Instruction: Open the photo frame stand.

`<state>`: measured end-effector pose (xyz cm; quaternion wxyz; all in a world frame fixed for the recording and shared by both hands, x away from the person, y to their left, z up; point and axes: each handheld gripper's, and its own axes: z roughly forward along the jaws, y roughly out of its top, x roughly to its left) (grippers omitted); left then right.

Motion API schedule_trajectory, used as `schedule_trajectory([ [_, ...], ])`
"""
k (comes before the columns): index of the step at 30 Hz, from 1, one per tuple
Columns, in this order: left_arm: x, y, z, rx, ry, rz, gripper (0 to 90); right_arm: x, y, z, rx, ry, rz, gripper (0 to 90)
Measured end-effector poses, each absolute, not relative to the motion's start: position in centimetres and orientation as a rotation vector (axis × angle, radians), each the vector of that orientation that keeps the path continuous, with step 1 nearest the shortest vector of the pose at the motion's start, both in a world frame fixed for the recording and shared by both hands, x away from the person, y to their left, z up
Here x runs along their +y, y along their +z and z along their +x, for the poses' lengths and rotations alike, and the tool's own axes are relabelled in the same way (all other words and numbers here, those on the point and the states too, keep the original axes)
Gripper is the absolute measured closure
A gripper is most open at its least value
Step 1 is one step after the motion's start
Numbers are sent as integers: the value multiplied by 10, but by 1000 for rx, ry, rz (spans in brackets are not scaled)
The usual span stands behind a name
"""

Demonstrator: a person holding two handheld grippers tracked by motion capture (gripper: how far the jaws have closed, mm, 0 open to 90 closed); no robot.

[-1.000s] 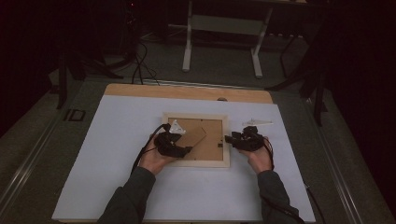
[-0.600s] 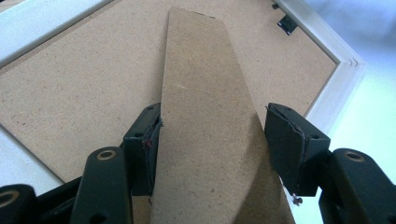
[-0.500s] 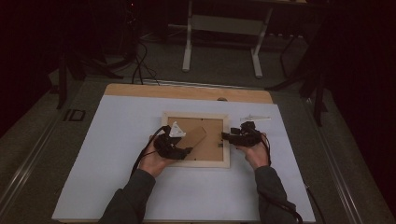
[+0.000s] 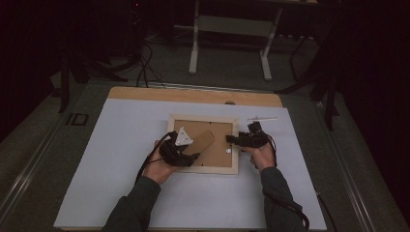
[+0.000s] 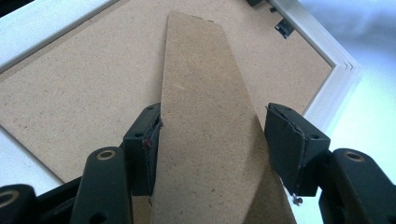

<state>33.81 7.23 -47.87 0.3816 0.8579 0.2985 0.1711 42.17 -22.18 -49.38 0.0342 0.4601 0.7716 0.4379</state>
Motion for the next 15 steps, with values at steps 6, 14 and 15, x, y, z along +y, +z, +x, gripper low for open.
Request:
schedule_trajectory([
  [6,74,-478,338,741,424,2179,421,-228,-496,424,2403,1418,1430,431],
  [14,80,-478,342,757,373,2136,424,-239,-498,419,2357,1470,1466,557],
  [15,80,-479,342,758,378,2135,424,-239,-498,419,2357,1468,1467,557],
])
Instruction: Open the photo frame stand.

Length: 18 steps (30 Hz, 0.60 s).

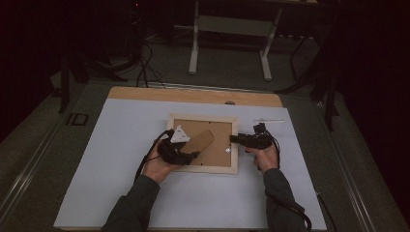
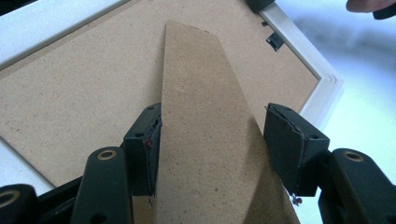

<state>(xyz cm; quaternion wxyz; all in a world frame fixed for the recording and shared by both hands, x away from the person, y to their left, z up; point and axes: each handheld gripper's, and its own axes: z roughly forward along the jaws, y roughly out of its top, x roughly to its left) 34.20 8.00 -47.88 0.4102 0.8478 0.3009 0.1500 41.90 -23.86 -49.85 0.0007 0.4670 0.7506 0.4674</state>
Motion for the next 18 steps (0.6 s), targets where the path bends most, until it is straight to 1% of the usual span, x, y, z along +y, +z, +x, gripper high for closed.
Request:
schedule_trajectory([
  [7,83,-478,343,762,345,2121,425,-238,-498,417,2339,1485,1461,565],
  [11,90,-479,348,804,233,2048,457,-238,-499,416,2318,1500,1462,569],
  [13,90,-479,350,826,198,2040,469,-237,-498,415,2311,1504,1462,572],
  [18,99,-480,357,889,86,1974,583,-236,-496,414,2300,1516,1445,580],
])
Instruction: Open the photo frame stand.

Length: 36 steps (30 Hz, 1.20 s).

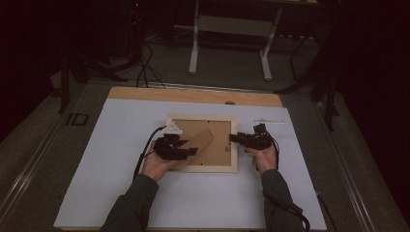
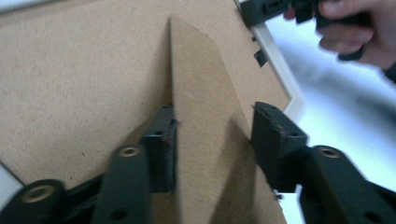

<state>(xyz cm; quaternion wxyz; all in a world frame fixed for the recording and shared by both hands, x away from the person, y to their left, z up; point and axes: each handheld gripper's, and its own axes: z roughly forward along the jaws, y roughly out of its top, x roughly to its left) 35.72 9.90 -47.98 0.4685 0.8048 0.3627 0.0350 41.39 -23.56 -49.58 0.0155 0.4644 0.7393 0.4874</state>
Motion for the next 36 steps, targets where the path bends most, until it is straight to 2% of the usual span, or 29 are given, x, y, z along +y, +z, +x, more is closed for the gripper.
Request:
schedule_trajectory([
  [3,98,-480,358,912,82,1994,594,-235,-495,413,2295,1517,1434,581],
  [7,100,-483,364,958,-11,1984,602,-234,-493,412,2288,1520,1424,584],
  [11,100,-485,368,978,-90,1984,575,-234,-492,410,2283,1521,1420,585],
  [14,99,-487,369,990,-99,1997,560,-234,-492,410,2281,1526,1417,586],
  [17,100,-486,368,980,-93,1994,607,-234,-492,409,2278,1525,1413,586],
  [22,97,-483,365,962,-39,2015,617,-234,-491,408,2274,1523,1405,587],
  [36,92,-478,365,919,11,2037,660,-236,-479,405,2240,1497,1358,600],
])
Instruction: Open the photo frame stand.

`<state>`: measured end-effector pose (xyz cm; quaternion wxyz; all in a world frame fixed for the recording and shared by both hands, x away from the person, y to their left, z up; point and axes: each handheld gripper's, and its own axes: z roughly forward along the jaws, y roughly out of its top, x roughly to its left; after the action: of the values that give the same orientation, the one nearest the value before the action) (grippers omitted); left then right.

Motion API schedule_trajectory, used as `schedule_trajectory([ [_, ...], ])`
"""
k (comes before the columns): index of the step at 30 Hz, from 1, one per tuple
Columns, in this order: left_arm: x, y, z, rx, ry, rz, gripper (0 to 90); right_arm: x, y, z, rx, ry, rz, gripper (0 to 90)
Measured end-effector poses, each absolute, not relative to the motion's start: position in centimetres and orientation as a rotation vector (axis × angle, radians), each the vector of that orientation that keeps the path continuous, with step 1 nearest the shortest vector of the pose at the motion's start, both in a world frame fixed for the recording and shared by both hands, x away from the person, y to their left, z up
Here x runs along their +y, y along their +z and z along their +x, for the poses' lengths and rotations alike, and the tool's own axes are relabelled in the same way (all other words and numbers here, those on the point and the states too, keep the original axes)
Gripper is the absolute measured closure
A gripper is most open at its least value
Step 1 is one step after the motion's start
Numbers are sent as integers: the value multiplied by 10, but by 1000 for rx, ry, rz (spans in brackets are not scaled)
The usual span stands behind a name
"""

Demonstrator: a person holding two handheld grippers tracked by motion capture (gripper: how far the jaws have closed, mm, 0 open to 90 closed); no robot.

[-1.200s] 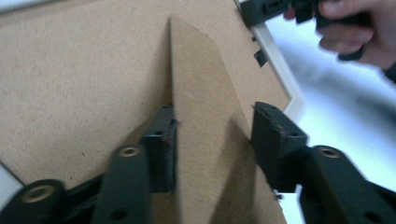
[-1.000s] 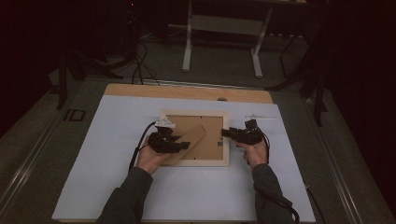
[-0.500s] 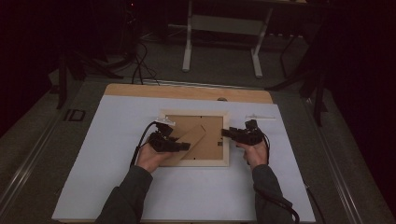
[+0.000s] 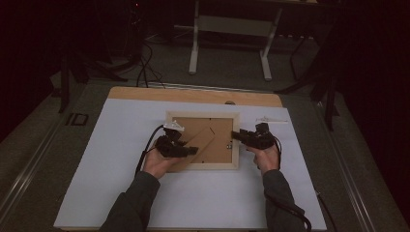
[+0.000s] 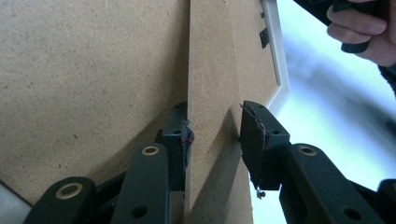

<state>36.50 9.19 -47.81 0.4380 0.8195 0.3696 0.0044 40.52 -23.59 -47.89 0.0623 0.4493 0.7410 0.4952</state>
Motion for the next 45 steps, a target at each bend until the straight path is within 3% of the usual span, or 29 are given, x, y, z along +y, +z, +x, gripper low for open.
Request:
schedule_trajectory([
  [22,92,-470,364,874,73,2065,738,-234,-459,406,2246,1463,1241,609],
  [38,91,-469,362,854,108,2080,737,-223,-460,419,2310,1475,1187,379],
  [45,91,-469,362,846,110,2086,737,-220,-458,419,2301,1505,1168,414],
])
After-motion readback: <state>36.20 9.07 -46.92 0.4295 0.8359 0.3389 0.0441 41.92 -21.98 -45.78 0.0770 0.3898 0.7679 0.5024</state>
